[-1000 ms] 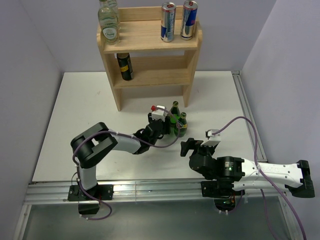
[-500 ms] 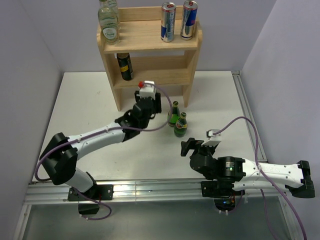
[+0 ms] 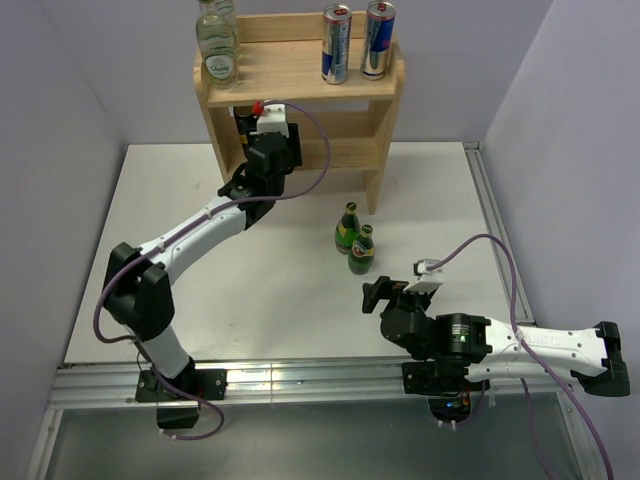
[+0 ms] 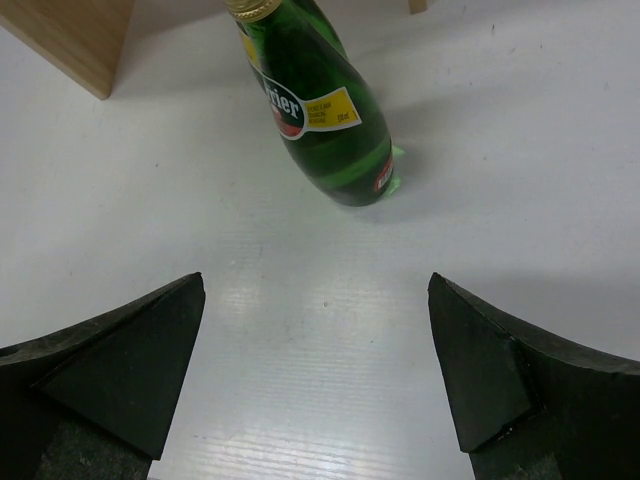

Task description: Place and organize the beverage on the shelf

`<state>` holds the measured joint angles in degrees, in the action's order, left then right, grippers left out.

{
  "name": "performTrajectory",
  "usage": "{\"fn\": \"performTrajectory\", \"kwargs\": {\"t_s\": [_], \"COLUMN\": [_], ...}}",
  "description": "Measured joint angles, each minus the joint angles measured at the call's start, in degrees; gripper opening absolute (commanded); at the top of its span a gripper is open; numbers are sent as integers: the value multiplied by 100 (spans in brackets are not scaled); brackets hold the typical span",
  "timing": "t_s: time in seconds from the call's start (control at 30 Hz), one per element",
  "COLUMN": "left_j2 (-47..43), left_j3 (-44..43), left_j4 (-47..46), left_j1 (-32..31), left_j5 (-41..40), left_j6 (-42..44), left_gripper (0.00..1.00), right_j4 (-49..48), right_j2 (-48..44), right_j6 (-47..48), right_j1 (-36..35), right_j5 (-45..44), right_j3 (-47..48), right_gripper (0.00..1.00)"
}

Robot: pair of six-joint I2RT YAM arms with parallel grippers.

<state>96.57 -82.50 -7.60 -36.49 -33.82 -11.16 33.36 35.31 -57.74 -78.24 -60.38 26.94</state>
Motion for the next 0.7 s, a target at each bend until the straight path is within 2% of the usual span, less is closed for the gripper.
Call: {"fn": "performTrajectory", "kwargs": {"t_s": [0.13, 0.7], "left_j2": [348, 619], "left_j3": [-232, -518], "left_j4": [-37, -83], "left_j1": [125, 203], "left_j5": [66, -243], "left_j6": [28, 109], "left_gripper": [0, 0], "right_j4": [-20, -76], "right_j2": [0, 2], "right_j6": [17, 42], "right_j1": [0, 0], "right_j5": [0, 2], "right_j3": [0, 0], "right_gripper": [100, 100]}}
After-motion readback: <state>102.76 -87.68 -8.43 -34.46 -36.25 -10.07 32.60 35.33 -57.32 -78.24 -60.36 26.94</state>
